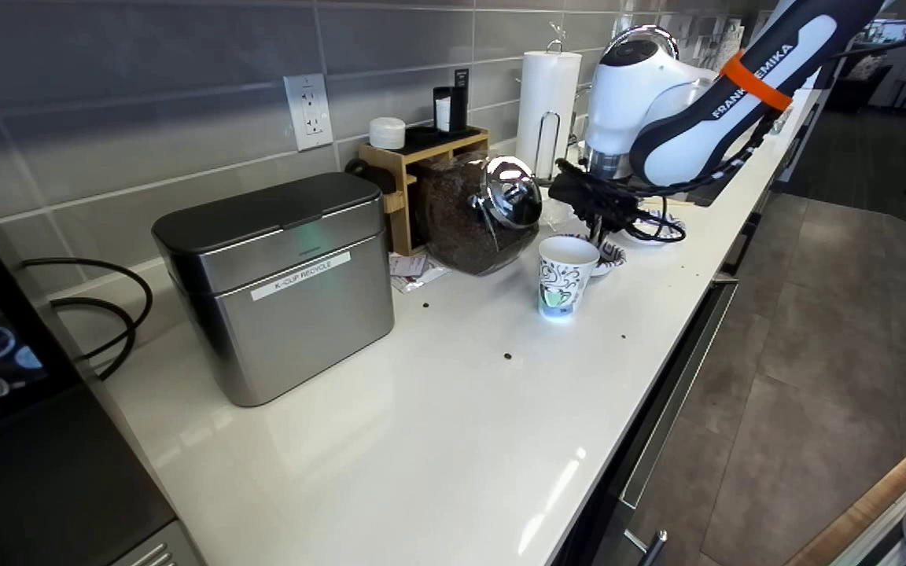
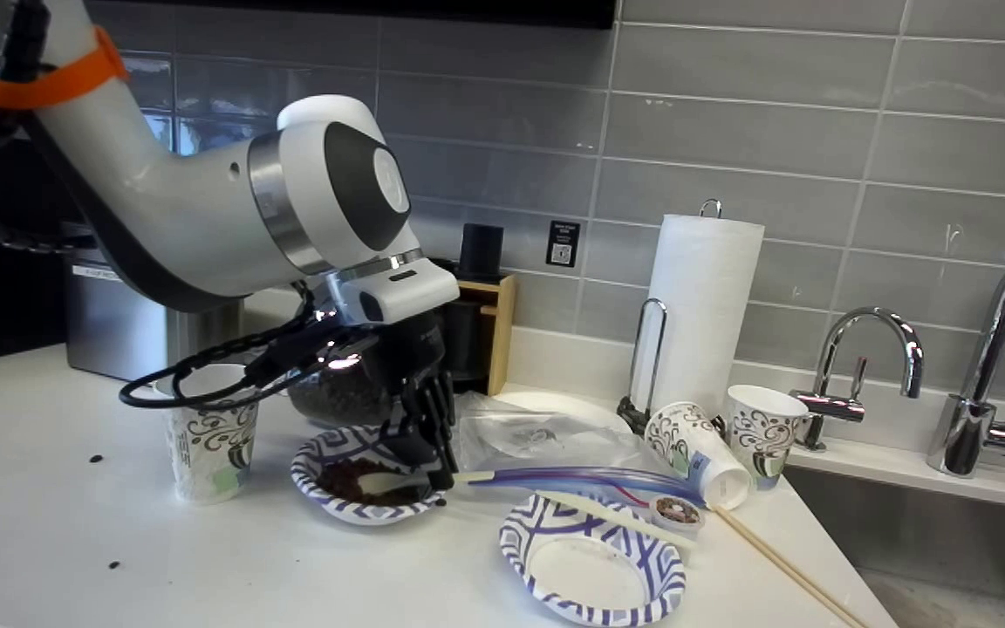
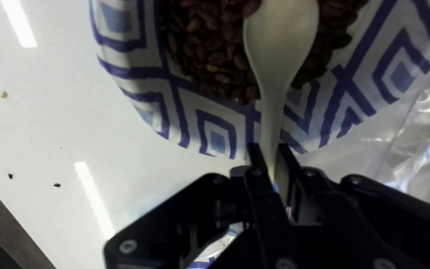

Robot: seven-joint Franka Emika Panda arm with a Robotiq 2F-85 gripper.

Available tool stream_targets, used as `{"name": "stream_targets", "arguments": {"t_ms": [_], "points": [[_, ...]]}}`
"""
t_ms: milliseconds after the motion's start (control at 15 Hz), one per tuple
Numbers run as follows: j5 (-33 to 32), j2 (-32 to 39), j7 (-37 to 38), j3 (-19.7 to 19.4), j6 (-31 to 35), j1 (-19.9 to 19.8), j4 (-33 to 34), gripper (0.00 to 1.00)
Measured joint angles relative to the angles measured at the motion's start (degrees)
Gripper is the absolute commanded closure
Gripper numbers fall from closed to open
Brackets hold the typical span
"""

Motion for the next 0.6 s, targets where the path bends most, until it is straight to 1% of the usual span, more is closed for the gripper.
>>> {"name": "stream_targets", "arguments": {"t_ms": [333,600], "points": [[0.0,-0.1,0.0,-1.4,0.0,1.6,0.0,0.97],[0.6,-0.3,-0.1,-1.6,0.0,1.7,-0.2,0.97]]}}
